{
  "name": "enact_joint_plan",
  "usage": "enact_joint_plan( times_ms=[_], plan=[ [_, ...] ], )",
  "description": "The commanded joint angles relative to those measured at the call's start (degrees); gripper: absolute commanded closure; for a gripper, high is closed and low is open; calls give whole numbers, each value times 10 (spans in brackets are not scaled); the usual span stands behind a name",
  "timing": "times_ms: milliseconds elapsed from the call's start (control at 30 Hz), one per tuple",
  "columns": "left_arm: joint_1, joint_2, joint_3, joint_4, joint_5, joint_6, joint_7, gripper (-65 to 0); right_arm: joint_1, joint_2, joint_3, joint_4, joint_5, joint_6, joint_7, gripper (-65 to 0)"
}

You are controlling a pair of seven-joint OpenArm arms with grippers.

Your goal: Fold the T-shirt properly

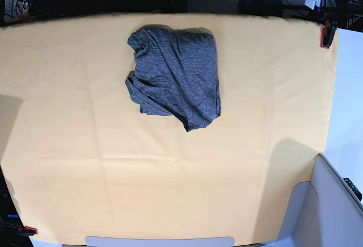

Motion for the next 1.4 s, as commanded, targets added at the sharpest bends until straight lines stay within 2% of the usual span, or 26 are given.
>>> enact_joint_plan(
  times_ms=[0,133,267,400,633,833,967,1200,1367],
  plan=[
    [0,-7,15,-37,-4,0,-25,-139,5,-1,1,-23,-2,0,10,-153],
    [-36,-17,88,-162,-4,0,-128,-139,37,-12,1,-116,-2,0,47,-152],
    [-62,-22,146,-220,-4,1,-188,-139,62,-23,1,-191,-2,0,93,-151],
    [-80,-29,191,-253,6,1,-224,-139,90,-33,1,-276,-2,0,150,-150],
    [-96,-20,237,-256,95,2,-274,-139,146,-67,1,-423,-2,0,234,-149],
    [-114,-17,284,-263,166,2,-325,-139,201,-103,4,-578,-2,0,379,-150],
    [-146,-17,326,-345,184,2,-380,-139,227,-132,3,-655,-3,0,449,-150],
    [-190,-12,428,-432,184,2,-464,-139,233,-153,5,-667,-3,-1,460,-152],
    [-228,-8,508,-485,184,4,-505,-139,233,-166,6,-669,-3,-1,460,-152]
  ],
)
